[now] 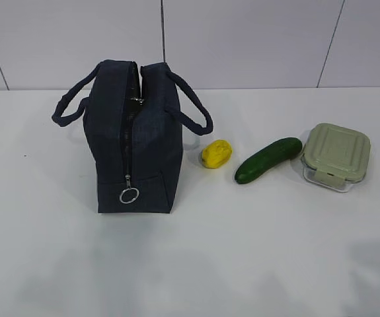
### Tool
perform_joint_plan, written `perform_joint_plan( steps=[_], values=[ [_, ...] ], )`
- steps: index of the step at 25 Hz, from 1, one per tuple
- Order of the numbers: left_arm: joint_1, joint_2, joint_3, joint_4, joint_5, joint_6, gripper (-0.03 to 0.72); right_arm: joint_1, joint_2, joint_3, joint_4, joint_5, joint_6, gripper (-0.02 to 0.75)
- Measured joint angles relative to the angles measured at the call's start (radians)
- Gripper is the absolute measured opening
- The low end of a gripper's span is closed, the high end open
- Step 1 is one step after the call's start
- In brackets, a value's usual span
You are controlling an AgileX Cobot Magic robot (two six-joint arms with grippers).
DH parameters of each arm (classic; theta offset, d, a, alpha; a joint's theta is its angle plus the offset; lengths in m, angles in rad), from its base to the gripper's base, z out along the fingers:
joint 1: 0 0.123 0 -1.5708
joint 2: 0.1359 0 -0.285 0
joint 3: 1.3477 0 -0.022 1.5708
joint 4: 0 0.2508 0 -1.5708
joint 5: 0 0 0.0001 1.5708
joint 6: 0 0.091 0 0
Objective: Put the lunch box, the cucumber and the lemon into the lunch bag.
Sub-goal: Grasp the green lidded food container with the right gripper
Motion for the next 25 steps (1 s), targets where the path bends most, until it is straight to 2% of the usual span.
perform_joint_plan(
  steps=[25],
  values=[
    [0.000,0.000,0.000,-0.002,0.000,0.000,0.238,0.000,0.000,0.000,0.000,0.000,0.000,0.515]
  ],
)
